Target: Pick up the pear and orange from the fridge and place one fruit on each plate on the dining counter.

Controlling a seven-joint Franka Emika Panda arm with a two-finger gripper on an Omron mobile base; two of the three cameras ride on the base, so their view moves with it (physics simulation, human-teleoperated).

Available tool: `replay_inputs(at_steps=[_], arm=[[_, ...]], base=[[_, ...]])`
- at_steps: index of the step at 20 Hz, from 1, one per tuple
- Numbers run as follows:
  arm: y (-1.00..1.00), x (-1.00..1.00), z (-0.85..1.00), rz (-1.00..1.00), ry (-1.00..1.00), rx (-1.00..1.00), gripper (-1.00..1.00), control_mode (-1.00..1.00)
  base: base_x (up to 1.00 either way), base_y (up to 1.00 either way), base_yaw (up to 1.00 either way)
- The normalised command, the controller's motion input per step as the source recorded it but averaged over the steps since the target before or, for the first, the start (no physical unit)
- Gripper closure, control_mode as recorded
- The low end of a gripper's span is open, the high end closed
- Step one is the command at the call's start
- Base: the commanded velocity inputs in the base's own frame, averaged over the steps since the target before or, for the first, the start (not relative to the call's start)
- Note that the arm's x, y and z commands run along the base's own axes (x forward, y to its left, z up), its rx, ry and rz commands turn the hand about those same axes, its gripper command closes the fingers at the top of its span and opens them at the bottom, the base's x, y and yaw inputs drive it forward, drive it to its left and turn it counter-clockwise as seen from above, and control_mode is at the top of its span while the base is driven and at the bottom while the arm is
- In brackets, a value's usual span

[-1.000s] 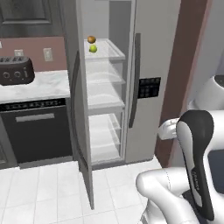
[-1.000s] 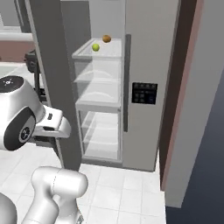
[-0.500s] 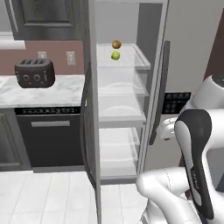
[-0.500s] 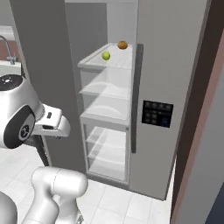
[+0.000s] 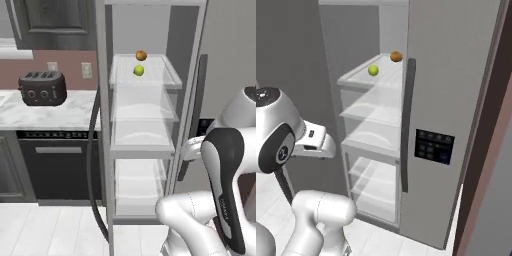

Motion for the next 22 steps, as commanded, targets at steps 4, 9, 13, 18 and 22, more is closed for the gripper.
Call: replay_inputs(at_steps=[4,9,13,18,22], arm=[[0.0,0.0,0.0,0.0,0.0,0.0,-1.0,1.0],[0.0,0.0,0.0,0.0,0.0,0.0,-1.0,1.0],[0.0,0.0,0.0,0.0,0.0,0.0,-1.0,1.0],[0.0,0.0,0.0,0.0,0.0,0.0,-1.0,1.0],[0.0,0.0,0.0,0.0,0.0,0.0,-1.0,1.0]], base=[[1.0,-0.01,0.08],[0.95,-0.03,0.0],[0.6,0.0,0.0],[0.2,0.08,0.0],[0.32,0.41,-0.04]])
